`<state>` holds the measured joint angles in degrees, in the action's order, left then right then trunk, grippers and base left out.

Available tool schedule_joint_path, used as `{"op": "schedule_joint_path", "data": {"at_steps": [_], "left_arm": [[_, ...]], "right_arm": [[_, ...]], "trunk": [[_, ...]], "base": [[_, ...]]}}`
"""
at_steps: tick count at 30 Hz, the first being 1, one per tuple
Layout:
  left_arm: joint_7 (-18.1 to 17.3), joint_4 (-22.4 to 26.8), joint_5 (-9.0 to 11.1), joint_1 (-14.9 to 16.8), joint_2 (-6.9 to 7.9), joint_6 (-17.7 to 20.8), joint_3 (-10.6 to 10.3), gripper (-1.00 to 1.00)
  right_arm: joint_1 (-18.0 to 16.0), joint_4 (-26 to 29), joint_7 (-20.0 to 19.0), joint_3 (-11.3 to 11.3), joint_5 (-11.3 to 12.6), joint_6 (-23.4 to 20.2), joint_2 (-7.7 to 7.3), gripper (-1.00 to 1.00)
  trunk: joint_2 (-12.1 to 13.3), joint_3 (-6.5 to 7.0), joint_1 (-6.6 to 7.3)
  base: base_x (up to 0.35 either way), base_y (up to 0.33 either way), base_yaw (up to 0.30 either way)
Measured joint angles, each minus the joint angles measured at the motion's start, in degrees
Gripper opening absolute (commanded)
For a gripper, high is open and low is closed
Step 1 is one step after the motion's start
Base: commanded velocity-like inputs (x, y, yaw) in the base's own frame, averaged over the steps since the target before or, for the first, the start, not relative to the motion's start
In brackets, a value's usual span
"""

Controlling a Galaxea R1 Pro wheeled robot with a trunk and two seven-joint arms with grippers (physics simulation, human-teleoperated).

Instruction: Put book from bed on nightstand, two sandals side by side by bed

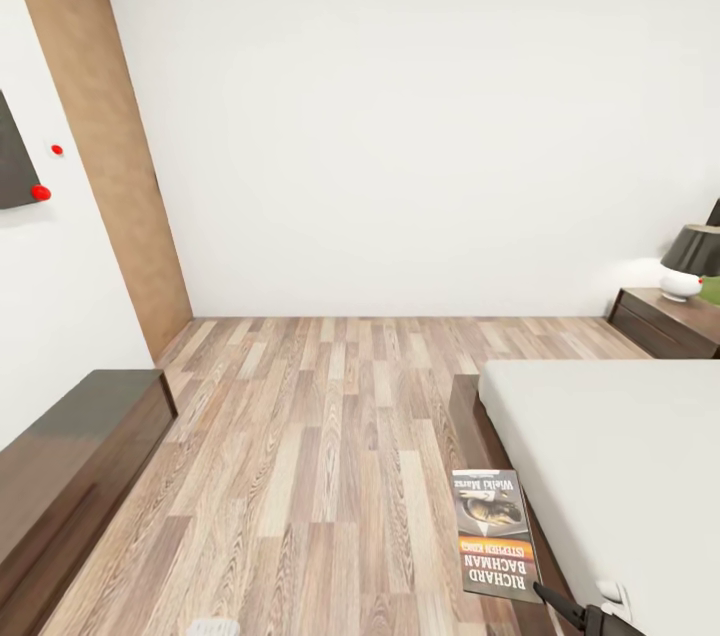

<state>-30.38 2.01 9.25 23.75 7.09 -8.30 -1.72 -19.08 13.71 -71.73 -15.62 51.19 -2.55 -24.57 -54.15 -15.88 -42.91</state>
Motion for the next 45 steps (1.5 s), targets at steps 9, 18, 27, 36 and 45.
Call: {"op": "schedule_joint_path", "data": {"at_steps": [9, 18, 27, 36, 45], "left_arm": [[-0.05, 0.0, 0.02, -0.02, -0.07, -0.07, -0.03, 1.0], [-0.02, 0.0, 0.02, 0.0, -0.19, -0.07, -0.08, 1.0], [0.01, 0.0, 0.08, -0.02, -0.42, -0.07, -0.07, 1.0], [0.01, 0.0, 0.09, -0.02, -0.39, -0.09, -0.01, 1.0], [0.04, 0.0, 0.01, -0.03, -0.41, -0.07, -0.04, 1.0]], "right_arm": [[-0.02, -0.04, 0.07, -0.02, 0.0, 0.0, 0.0, -1.0], [0.0, -0.07, 0.09, -0.02, 0.0, 0.0, 0.0, -1.0], [0.01, -0.08, 0.12, -0.05, 0.0, 0.0, 0.22, -1.0], [0.01, -0.17, 0.17, -0.11, -0.1, 0.0, 2.55, -1.0], [0.02, -0.44, 0.31, -0.27, -0.11, 0.03, 4.33, -1.0]], "trunk": [[0.0, 0.82, 0.0], [0.0, 1.64, 0.0], [0.0, 1.84, 0.0], [-0.01, 1.84, 0.03], [-0.01, 1.84, 0.03]], "base": [[0.0, 0.0, 0.0], [0.0, 0.0, 0.0], [0.0, 0.0, 0.0], [0.174, 0.0, 0.0], [0.324, 0.0, 0.0]]}}
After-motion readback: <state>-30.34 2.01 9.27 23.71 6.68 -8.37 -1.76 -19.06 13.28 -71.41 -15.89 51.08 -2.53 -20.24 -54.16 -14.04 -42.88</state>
